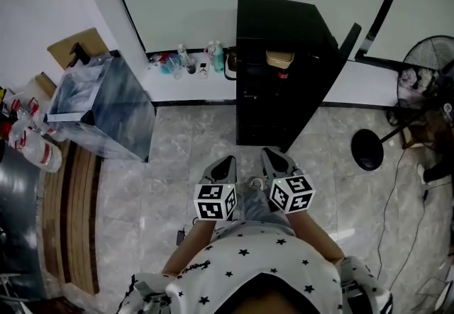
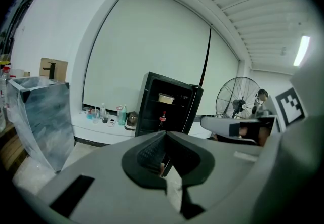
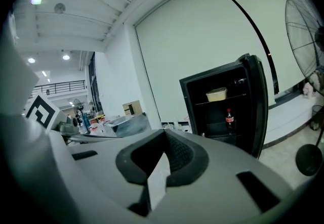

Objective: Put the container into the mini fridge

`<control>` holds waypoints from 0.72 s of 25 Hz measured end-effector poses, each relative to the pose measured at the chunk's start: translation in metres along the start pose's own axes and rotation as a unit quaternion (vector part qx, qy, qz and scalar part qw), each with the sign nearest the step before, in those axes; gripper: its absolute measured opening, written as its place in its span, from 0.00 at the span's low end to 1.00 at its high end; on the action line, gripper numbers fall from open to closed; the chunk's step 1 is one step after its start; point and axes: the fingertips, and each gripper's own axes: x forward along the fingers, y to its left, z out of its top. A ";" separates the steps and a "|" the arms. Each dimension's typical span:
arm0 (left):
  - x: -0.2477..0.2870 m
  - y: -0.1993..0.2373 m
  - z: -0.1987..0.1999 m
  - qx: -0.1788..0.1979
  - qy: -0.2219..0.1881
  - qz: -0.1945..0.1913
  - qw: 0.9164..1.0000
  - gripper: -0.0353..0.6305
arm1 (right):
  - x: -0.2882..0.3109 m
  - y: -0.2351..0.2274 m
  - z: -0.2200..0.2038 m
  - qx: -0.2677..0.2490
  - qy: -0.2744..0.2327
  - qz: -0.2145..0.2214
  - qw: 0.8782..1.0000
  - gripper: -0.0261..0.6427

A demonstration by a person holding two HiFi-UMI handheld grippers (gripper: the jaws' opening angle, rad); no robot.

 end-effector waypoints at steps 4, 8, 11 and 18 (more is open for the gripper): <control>-0.006 -0.001 -0.003 0.004 0.004 -0.001 1.000 0.07 | -0.003 0.006 -0.001 -0.002 -0.001 0.001 1.000 0.03; -0.009 0.001 0.000 0.005 0.001 0.002 1.000 0.07 | -0.005 0.011 -0.004 -0.014 0.008 0.004 1.000 0.03; -0.011 0.004 0.001 0.004 -0.001 0.004 1.000 0.07 | -0.005 0.015 -0.003 -0.015 0.008 0.010 1.000 0.03; -0.011 0.009 -0.001 0.000 0.003 0.009 1.000 0.07 | -0.001 0.017 -0.002 -0.017 0.012 0.024 1.000 0.03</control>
